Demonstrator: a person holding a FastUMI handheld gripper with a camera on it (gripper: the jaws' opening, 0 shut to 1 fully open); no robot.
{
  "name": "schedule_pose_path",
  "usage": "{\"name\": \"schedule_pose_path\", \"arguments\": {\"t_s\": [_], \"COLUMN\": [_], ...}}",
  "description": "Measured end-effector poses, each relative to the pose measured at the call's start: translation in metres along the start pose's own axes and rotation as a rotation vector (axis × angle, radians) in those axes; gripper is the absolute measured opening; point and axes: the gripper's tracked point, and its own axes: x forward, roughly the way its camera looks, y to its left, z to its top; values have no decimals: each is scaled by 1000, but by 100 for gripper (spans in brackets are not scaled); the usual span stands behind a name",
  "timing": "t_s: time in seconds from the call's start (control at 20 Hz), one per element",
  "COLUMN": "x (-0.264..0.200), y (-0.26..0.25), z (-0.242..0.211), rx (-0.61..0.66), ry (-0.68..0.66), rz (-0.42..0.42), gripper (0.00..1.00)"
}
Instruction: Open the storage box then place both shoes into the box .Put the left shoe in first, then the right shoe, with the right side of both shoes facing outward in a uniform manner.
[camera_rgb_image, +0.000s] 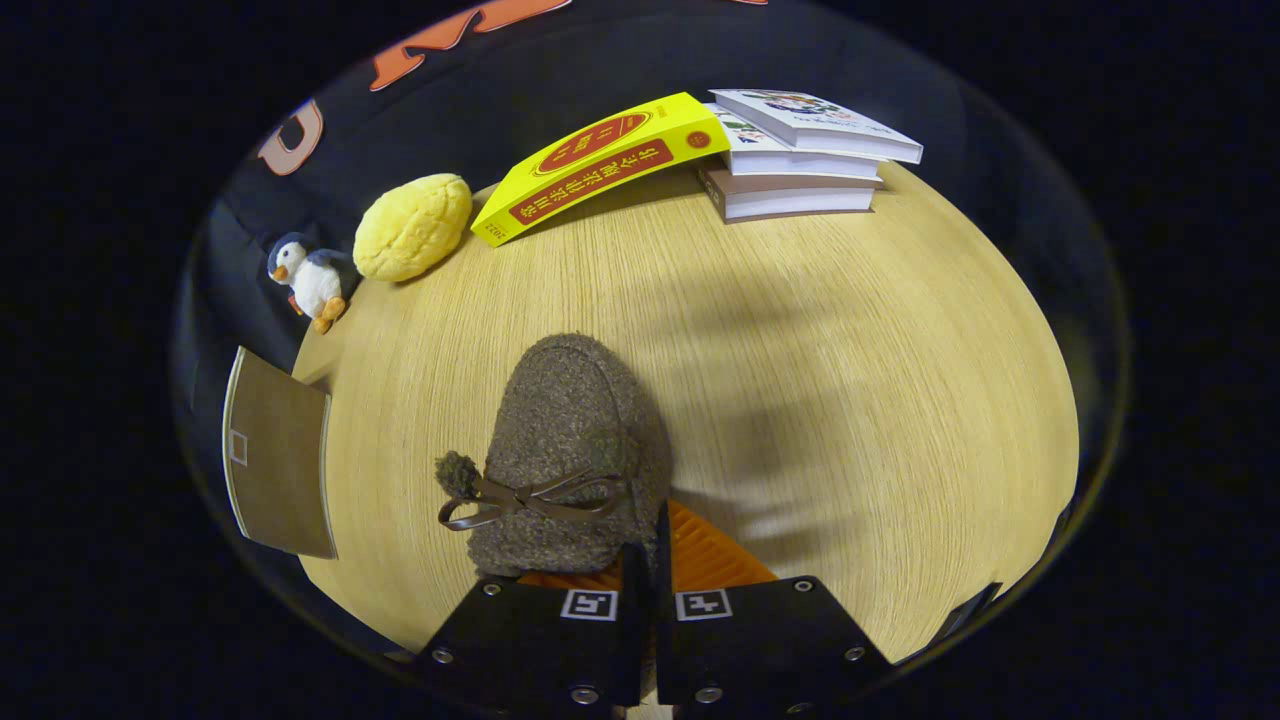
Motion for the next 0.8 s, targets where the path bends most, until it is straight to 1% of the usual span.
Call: {"name": "schedule_pose_path", "arguments": {"t_s": [0.05, 0.2, 0.35, 0.45, 0.6, 0.8], "x": [-4, -26, -56, -77, -105, -130], "y": [4, 22, 58, 93, 158, 250], "z": [-2, 9, 21, 31, 39, 43], "rx": [12, 16, 12, 4, -6, -64], "ry": [8, -29, -66, -95, -118, -141], "rz": [6, -4, -8, -2, 38, 87], "gripper": [4, 5, 5, 4, 4, 4]}}
